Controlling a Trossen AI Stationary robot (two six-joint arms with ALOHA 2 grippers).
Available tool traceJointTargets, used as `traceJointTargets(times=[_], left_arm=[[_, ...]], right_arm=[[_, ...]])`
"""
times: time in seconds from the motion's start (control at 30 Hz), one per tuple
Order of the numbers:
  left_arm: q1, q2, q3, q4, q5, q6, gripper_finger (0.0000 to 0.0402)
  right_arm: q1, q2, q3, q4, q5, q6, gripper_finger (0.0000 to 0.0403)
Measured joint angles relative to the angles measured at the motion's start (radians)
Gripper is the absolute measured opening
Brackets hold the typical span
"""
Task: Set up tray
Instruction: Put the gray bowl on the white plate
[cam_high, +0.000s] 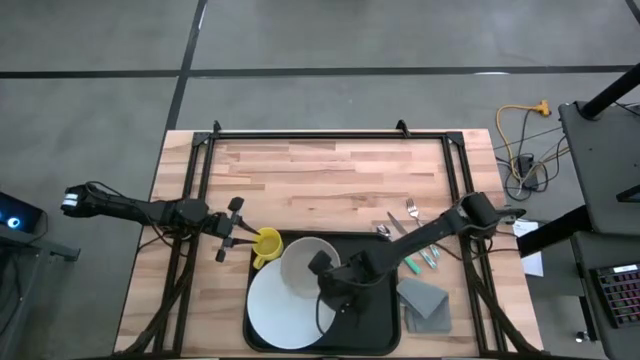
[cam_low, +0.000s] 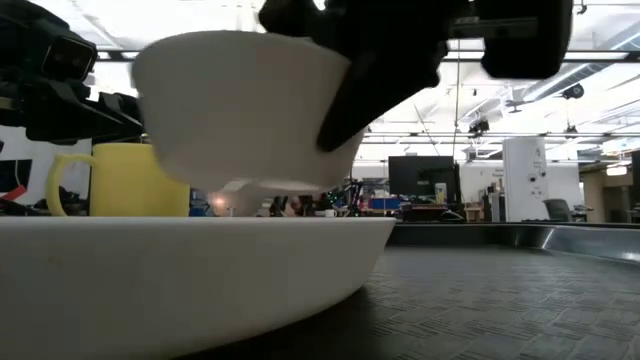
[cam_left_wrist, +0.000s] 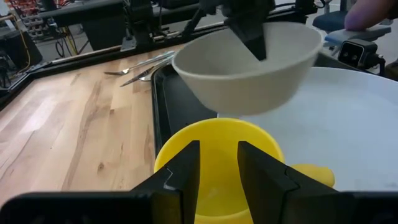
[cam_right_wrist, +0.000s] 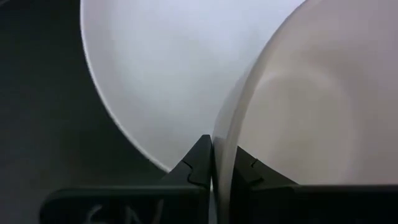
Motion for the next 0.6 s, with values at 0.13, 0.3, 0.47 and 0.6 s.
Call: traceJointTargets(times=[0.13,0.3,0.47,0.6], left_arm=[[0.0,0.0,0.0,0.0,0.0,0.0,0.0094],[0.0,0.0,0.0,0.0,0.0,0.0,0.0094],[0.0,0.0,0.0,0.0,0.0,0.0,0.0094],[0.0,0.001,0.0,0.0,0.0,0.0,0.0094]], right_arm=[[0.012,0.05,0.057,-0.003,-0.015,-0.026,0.0008],[0.022,0.114,0.138,0.001,-0.057,-0.032,0.0008],[0.033,0.163,0.187,0.011,-0.068,-0.051,0.0008],[0.036,0.188,0.217,0.009,-0.071,-0.05,0.0008]])
